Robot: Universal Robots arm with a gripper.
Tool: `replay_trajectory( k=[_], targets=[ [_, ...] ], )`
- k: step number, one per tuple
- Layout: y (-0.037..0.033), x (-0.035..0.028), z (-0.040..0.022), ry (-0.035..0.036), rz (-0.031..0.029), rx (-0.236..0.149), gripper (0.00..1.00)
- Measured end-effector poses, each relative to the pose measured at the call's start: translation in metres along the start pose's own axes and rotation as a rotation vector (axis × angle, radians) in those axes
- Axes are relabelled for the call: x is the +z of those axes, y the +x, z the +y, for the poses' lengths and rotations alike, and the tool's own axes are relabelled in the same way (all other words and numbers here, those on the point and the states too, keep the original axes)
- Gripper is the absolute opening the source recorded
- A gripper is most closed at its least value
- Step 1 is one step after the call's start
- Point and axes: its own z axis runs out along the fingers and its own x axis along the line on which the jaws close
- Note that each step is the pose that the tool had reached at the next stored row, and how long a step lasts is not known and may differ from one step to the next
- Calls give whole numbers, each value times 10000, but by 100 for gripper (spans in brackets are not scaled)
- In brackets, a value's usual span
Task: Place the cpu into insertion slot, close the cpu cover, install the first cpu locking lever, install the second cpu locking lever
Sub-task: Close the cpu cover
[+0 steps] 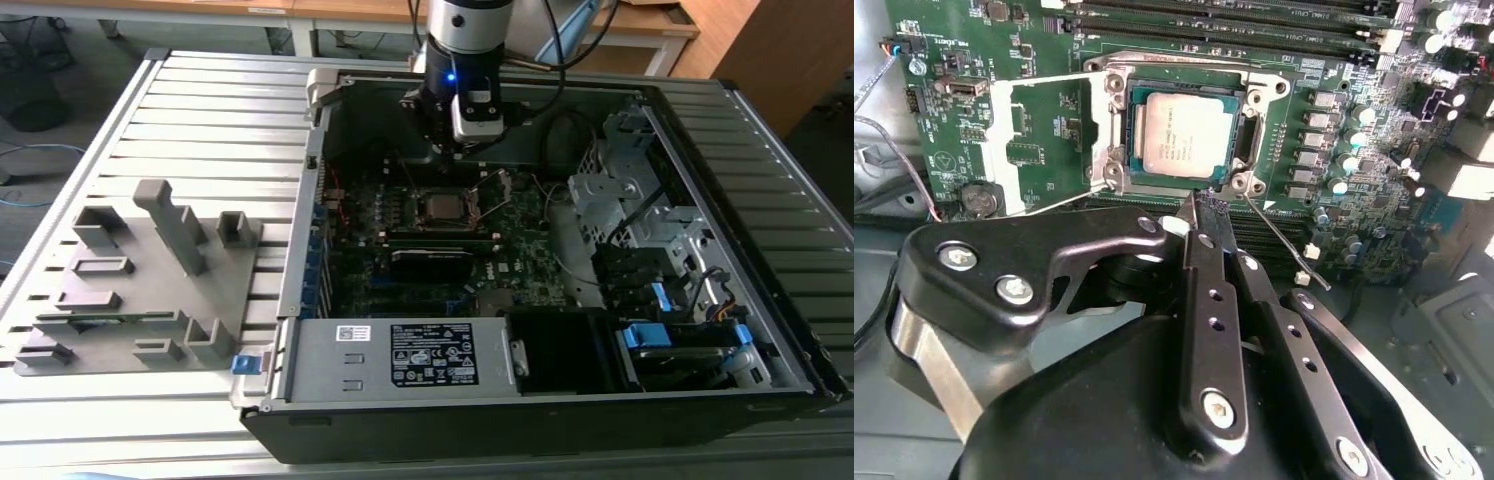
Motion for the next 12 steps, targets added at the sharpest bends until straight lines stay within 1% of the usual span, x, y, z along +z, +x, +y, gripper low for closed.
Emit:
replay_trajectory(
  k=[6,9,12],
  targets=[
    [0,0,0,0,2,-22,11],
    [0,0,0,0,12,-193,11],
    [0,0,0,-1,28,-454,11]
  ],
)
